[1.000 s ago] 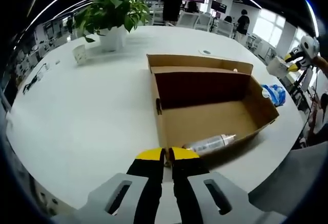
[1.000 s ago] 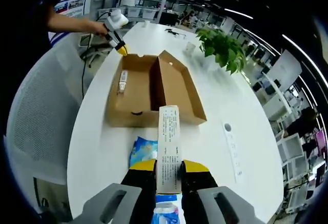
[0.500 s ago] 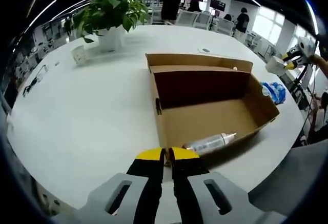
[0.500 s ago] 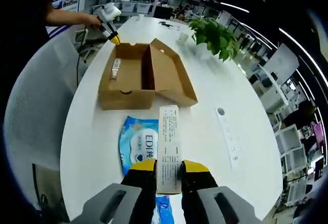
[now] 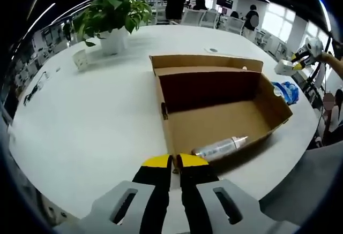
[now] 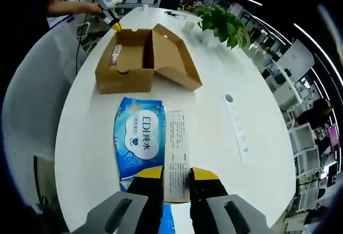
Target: Operate the shoe box by opening the lid, removing the specified soft item, and placing it in the target area until the item is outside and the box remains undamaged.
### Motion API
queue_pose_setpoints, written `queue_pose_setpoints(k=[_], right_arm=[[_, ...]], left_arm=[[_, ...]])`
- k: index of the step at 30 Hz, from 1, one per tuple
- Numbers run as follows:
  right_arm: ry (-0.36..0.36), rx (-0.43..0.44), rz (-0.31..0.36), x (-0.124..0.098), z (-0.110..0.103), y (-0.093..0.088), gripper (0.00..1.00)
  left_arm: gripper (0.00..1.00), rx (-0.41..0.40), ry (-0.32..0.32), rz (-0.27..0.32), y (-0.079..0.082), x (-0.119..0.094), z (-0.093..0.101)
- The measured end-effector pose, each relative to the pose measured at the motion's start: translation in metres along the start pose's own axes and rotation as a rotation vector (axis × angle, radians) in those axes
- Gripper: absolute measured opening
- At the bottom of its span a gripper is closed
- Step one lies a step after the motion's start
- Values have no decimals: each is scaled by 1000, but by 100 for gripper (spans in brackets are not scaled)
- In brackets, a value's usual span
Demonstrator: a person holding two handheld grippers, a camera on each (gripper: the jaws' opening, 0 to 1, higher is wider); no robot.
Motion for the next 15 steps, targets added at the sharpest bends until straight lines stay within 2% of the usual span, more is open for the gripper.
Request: queue_pose_setpoints(k=[15], right_arm=[[8, 0, -75, 20, 10, -36, 14]], left_arm=[[3, -1, 17, -8, 0, 0, 0]])
Point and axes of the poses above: the point that each gripper's makers call its tool centre point, and the gripper's own axes: x roughly forward along the fingers, z roughly to its right, y roughly out of its top, the point moved 6 cm from there along -x, roughly backward along the fingers, and after that the axes turned 3 degrees about -z, right-handed, at the moved point
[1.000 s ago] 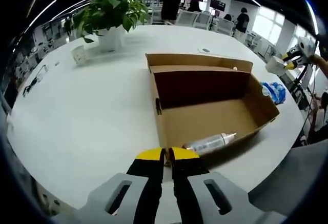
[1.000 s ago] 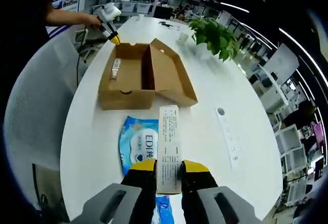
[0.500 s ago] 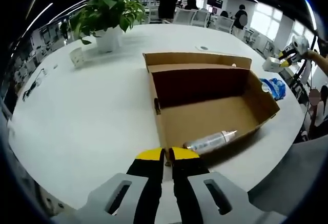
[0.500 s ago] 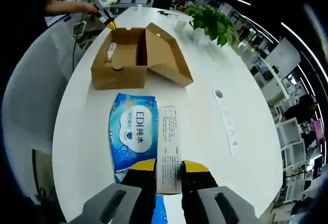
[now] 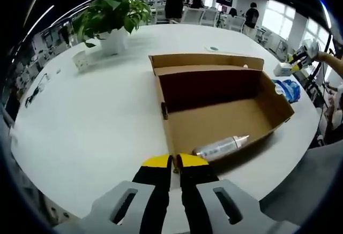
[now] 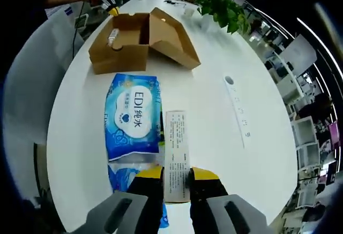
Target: Operate the shoe box by opening the lid, removing the specified soft item, and placing it in the target area until the item is outside and the box remains undamaged.
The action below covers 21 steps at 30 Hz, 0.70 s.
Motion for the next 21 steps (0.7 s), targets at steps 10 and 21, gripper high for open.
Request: queue_pose_setpoints(k=[10, 21], right_arm=[[21, 10, -50, 14, 1, -29, 14], [52, 18, -82, 28, 1, -54, 14]], left_arm=[[3, 5, 7, -13, 1, 1, 0], [3, 14, 14, -28, 1, 1, 1]])
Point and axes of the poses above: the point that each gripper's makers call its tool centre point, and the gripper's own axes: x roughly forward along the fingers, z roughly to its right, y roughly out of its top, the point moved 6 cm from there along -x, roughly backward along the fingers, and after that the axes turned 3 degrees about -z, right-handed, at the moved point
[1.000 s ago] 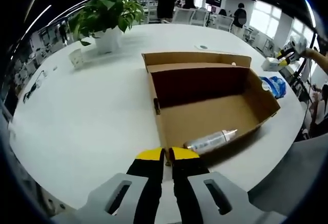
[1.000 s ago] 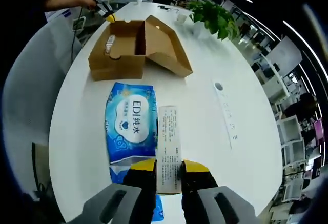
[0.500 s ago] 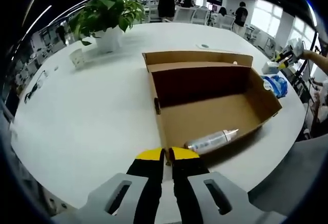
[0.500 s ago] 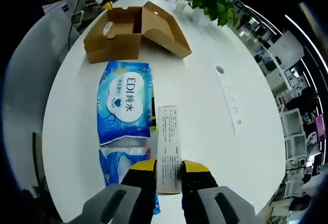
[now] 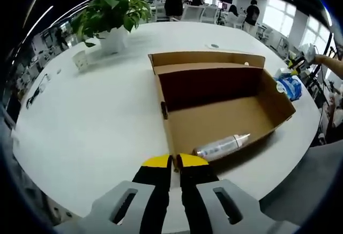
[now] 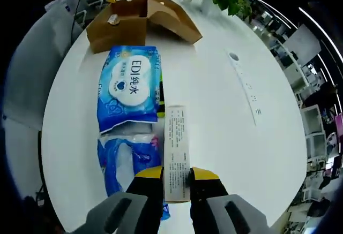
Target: Operate the shoe box by opening the lid, removing the specified soft item, and placing it in the target area until the item is outside and the box remains undamaged.
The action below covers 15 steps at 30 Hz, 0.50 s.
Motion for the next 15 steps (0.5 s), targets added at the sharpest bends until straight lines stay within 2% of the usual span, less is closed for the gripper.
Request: queue_pose_setpoints(k=[12, 15], right_arm=[[23, -74, -64, 9, 4, -16, 14], [22, -77, -63, 8, 7, -17, 14]], left_arm=[[3, 17, 11, -18, 1, 0, 2], [3, 22, 12, -21, 1, 0, 1]])
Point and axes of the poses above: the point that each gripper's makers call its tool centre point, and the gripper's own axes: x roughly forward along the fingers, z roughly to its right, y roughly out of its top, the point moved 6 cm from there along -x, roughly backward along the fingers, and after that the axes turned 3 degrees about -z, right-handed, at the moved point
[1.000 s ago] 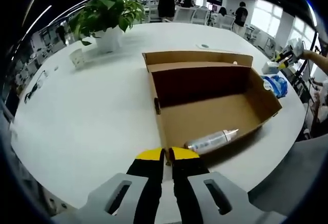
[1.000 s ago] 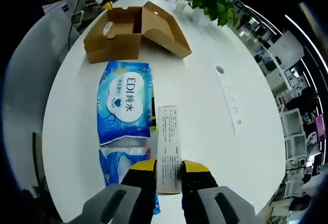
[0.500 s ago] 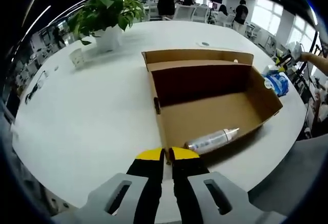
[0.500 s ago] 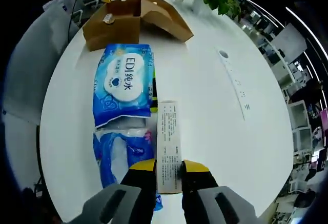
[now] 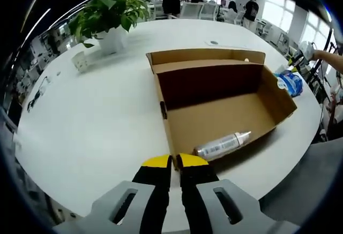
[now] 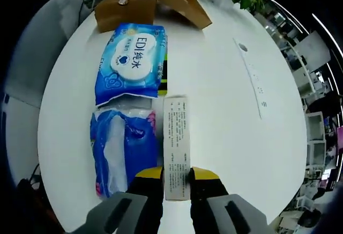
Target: Operate the shoe box by opening the lid, removing the specified soft item, and placing it in the target area until the item is outside and the box remains undamaged.
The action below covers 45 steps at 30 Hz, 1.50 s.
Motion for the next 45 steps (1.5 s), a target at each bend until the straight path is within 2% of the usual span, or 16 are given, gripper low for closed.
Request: queue_pose_setpoints(k=[8, 24, 39, 45], right_arm=[[3, -18, -10, -1, 3, -1, 14], [-41, -16, -41, 0, 12, 1, 16], [-98, 55, -13, -17, 9, 4, 26], [-134, 133, 8, -25, 3, 7, 30]], left_arm=[[3, 7, 1, -4, 1, 0, -1], [4, 24, 1, -11, 3, 1, -3], [6, 35, 11, 3, 4, 1, -1], [7, 50, 11, 17, 7, -3, 0]])
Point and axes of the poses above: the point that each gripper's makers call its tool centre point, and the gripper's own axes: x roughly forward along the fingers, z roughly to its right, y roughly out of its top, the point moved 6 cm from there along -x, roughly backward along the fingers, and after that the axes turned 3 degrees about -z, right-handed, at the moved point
